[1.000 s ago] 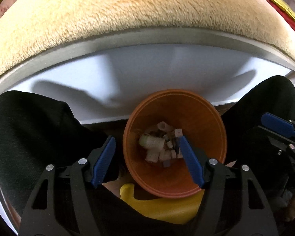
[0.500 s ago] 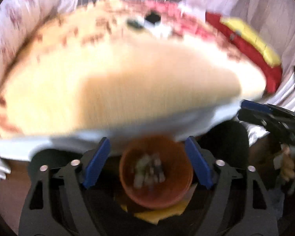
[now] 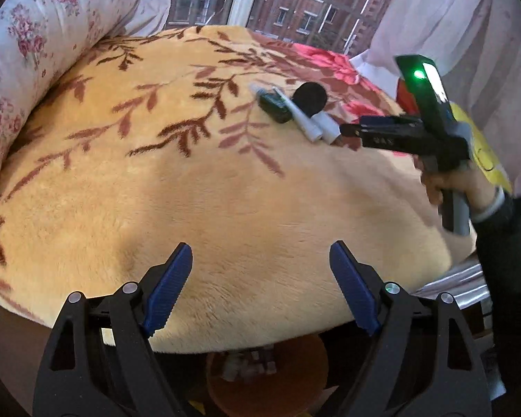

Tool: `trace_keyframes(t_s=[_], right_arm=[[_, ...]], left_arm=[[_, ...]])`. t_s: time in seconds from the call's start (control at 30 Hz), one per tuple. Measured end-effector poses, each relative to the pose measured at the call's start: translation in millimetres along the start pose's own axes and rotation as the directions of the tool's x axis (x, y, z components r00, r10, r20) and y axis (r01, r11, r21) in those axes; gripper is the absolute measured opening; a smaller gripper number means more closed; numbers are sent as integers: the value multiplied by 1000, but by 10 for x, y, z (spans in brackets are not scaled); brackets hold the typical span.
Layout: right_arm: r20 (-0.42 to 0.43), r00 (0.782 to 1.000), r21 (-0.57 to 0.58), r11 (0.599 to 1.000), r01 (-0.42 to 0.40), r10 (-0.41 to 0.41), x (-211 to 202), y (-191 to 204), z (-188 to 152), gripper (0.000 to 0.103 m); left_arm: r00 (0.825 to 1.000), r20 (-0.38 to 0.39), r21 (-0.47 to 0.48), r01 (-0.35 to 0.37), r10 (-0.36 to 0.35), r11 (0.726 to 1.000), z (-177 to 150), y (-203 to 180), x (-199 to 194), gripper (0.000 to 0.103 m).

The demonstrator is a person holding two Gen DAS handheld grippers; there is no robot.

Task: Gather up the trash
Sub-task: 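Grasp the white charger plug with the right gripper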

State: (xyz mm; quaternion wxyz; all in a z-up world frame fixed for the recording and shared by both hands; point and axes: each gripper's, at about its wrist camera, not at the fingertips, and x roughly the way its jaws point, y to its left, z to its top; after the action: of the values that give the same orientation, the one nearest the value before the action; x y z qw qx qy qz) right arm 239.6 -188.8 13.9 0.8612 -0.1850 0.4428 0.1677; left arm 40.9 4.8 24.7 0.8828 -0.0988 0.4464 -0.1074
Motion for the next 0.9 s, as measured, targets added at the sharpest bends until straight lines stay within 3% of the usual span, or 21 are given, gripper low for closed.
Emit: trace_keyframes(t_s=[0.27,0.5,0.6,0.67,0.9], right_arm=[[-63,998,-84,996,-16,11,424,31,126,44],[-95,993,30,998,-63,65,733,-67,193,40],[-71,995,104,992,-65,72,643,-83,99,39],[-30,992,180,977,-118,125,482,-142,-40,39],[129,977,303,931,-203,171,-286,-311,-686,40]], left_arm=[[999,-36,-40,-5,3,999,34,167,175,79],[999,-30,-27,-36,36,999,95,78,269,79],[997,-15,-4,-81,80,997,134,7,293,79],[993,-11,15,-115,115,993,168,-52,327,79],[989,5,64,-147,147,987,382,-431,511,79]])
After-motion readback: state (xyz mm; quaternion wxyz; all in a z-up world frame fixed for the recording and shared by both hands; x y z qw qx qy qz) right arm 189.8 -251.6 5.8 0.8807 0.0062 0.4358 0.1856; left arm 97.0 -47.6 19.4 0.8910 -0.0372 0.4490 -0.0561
